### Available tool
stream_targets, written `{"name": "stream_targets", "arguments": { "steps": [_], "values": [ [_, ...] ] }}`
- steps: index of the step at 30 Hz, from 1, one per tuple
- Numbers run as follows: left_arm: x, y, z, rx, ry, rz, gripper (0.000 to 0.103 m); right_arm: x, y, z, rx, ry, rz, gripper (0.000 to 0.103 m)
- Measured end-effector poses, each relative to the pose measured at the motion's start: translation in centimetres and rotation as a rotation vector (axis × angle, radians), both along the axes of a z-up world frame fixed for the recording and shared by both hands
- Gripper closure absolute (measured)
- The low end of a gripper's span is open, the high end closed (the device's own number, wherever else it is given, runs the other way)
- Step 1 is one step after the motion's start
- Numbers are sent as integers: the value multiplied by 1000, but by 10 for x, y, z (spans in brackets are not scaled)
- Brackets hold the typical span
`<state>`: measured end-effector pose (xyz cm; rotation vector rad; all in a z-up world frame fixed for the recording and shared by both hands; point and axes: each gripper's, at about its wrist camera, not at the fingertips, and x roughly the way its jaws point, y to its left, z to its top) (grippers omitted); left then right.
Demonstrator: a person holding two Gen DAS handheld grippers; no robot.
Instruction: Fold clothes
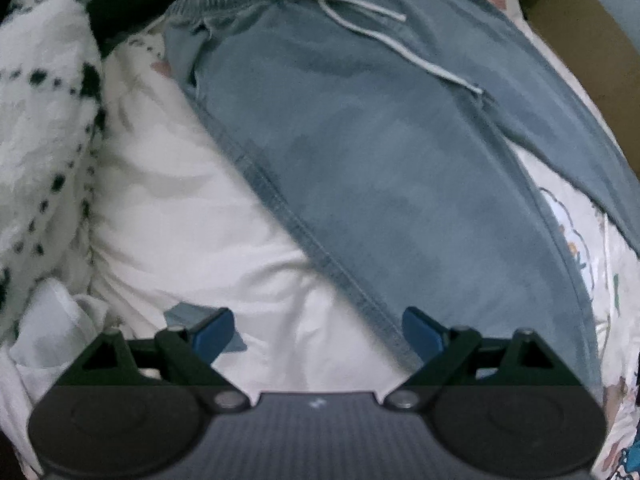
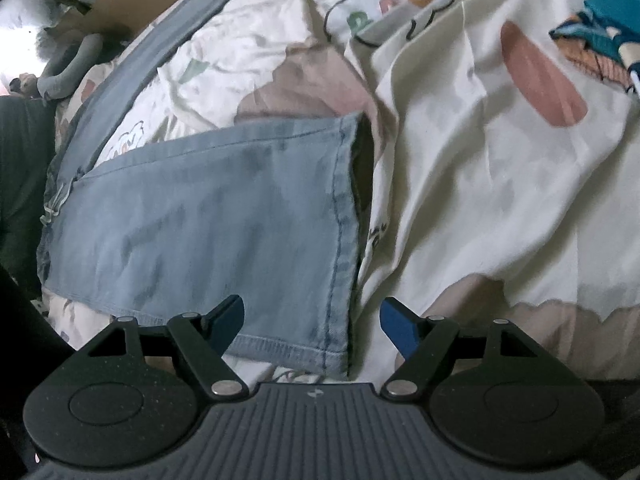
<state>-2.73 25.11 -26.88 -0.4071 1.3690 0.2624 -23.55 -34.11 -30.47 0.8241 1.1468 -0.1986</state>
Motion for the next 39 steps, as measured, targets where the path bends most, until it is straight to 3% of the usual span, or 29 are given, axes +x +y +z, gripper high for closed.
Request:
{"name": "stream_targets", "arguments": {
  "steps": [12, 26, 30, 39],
  "values": [
    [-2, -1, -9, 1, 24, 17, 11, -14, 1, -21, 74, 26, -63, 30],
    [-8, -5, -2, 7, 16, 22, 11, -33, 3, -69, 375, 47, -279, 31],
    [-10, -3, 0, 11, 9, 34, 11, -34, 1, -61, 409, 22, -289, 37],
    [-18, 5, -2, 4, 10, 66, 11, -26, -3, -35, 462, -65, -272, 38]
  ]
}}
